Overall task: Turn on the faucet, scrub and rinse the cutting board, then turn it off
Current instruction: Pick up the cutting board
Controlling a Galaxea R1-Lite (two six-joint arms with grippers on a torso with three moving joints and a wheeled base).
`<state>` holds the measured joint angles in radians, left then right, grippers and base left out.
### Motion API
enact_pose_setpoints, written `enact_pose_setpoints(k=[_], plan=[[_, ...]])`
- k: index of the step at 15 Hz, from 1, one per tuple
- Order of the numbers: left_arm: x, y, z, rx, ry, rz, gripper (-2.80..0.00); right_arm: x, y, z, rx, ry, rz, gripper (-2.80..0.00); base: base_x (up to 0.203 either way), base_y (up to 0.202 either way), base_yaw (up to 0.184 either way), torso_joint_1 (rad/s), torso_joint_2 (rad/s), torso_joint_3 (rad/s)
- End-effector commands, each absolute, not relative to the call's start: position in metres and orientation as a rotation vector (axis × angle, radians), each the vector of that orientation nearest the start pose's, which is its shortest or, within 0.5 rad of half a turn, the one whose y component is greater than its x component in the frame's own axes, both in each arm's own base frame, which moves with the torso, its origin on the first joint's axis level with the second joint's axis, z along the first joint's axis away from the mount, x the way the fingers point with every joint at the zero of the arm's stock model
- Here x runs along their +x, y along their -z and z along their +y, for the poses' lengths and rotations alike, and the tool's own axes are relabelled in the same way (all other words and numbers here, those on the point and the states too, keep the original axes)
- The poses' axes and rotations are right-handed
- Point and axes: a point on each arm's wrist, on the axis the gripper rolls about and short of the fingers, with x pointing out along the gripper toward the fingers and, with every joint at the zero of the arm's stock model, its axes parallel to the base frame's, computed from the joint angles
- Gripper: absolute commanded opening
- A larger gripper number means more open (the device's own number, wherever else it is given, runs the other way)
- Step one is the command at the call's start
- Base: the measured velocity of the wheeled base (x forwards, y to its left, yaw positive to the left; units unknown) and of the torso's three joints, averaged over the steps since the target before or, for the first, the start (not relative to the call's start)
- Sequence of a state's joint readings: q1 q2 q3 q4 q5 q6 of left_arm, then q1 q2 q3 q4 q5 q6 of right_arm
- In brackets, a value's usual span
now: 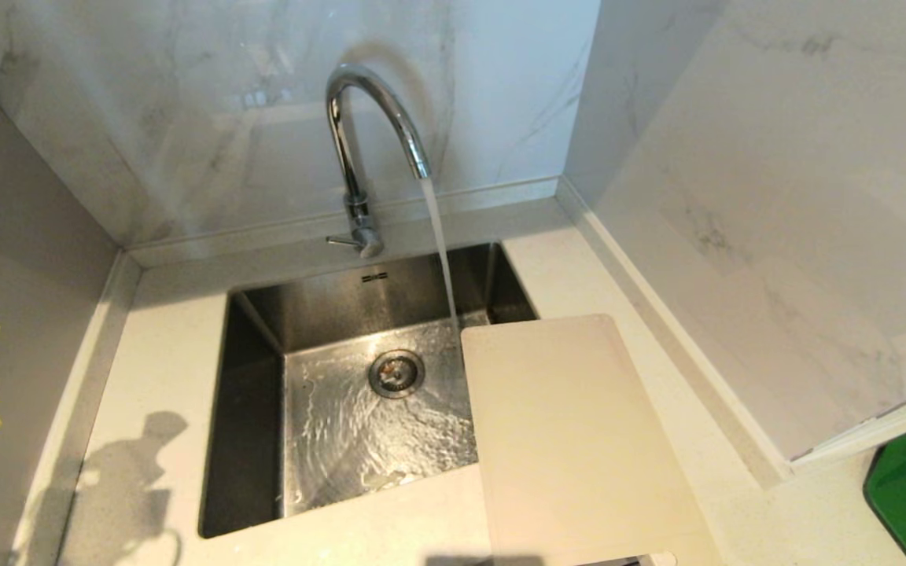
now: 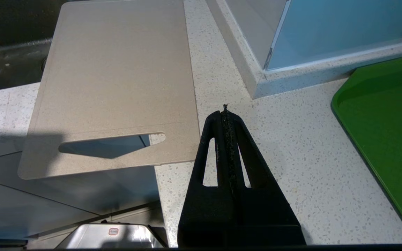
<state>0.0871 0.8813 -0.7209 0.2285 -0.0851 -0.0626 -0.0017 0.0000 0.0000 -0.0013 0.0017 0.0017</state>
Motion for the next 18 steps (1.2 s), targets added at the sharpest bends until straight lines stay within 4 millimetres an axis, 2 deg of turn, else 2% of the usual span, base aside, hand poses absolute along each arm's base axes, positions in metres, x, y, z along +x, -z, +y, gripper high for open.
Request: enact_pose_setpoints(k=[1, 3, 5, 11, 13, 15, 18], plan=[[0.048, -0.228, 0.001, -0.065, 0.013, 0.281, -2.8, -0.023, -0.076, 0.0, 0.002, 0.0, -0.002, -2.8, 0.0, 0.0, 0.0, 0.0, 0.0, 0.0], [0.025, -0.209, 0.001, -0.044, -0.021, 0.224, -2.8, -0.023, -0.076, 0.0, 0.002, 0.0, -0.002, -2.8, 0.0, 0.0, 0.0, 0.0, 0.0, 0.0], [0.012, -0.185, 0.001, -0.025, -0.06, 0.193, -2.8, -0.023, -0.076, 0.0, 0.002, 0.0, -0.002, -2.8, 0.0, 0.0, 0.0, 0.0, 0.0, 0.0], [0.002, -0.114, 0.0, 0.144, -0.085, 0.13, -2.8, -0.023, -0.076, 0.0, 0.002, 0.0, -0.002, -2.8, 0.0, 0.0, 0.0, 0.0, 0.0, 0.0], [0.002, -0.091, 0.0, 0.156, -0.079, 0.164, -2.8, -0.023, -0.076, 0.0, 0.002, 0.0, -0.002, -2.8, 0.0, 0.0, 0.0, 0.0, 0.0, 0.0], [0.0, -0.084, -0.001, 0.109, -0.062, 0.224, -2.8, -0.023, -0.076, 0.0, 0.002, 0.0, -0.002, -2.8, 0.0, 0.0, 0.0, 0.0, 0.0, 0.0], [0.0, -0.083, -0.002, 0.096, -0.029, 0.227, -2.8, -0.023, -0.076, 0.0, 0.002, 0.0, -0.002, -2.8, 0.0, 0.0, 0.0, 0.0, 0.0, 0.0]])
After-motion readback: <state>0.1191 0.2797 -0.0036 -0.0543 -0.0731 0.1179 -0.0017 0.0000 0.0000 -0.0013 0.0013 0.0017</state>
